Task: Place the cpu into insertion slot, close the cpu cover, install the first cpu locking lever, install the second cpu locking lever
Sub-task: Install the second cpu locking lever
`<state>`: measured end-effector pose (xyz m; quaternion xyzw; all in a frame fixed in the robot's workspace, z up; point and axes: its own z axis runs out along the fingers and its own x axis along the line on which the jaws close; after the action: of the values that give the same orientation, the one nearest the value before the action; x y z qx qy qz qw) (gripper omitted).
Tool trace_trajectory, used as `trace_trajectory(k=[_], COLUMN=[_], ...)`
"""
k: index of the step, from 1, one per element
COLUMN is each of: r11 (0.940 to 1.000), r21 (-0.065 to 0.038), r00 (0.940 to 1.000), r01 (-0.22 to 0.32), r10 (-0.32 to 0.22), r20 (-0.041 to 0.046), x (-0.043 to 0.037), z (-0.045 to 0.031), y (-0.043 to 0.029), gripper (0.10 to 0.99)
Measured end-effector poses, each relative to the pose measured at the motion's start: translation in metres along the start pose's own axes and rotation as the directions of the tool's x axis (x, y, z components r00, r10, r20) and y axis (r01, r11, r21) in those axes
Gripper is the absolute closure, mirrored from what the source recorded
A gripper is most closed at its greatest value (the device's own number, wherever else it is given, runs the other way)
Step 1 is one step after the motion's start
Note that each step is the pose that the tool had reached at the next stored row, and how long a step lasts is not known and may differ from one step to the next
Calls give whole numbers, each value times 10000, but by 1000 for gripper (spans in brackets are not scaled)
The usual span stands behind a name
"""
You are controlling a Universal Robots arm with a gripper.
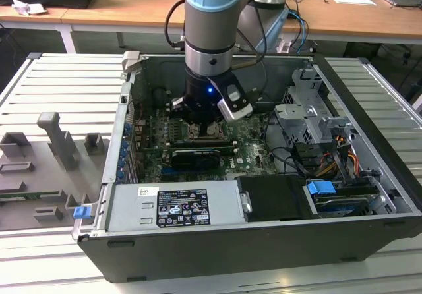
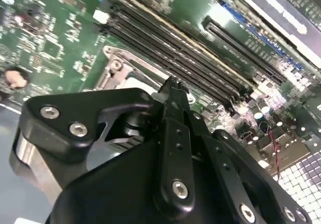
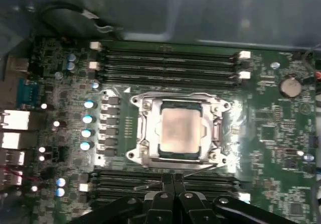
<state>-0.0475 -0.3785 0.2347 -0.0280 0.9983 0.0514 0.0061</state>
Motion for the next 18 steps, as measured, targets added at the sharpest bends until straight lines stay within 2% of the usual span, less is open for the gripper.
trace_trajectory(k=[5,10,12,14,17,18], r11=[10000,10000,9999,9996,9984,9975], r21=[0,-40,-160,-274,-574,-709], r00=[10000,10000,10000,10000,10000,10000], r01=[1,2,3,3,3,2], r10=[-1,-2,-2,-2,1,3], r20=[0,0,15,35,63,77], x=[54,123,155,192,256,290], z=[133,216,222,224,227,227], y=[-11,-36,-83,-96,-111,-111], gripper=[980,980,980,980,980,980])
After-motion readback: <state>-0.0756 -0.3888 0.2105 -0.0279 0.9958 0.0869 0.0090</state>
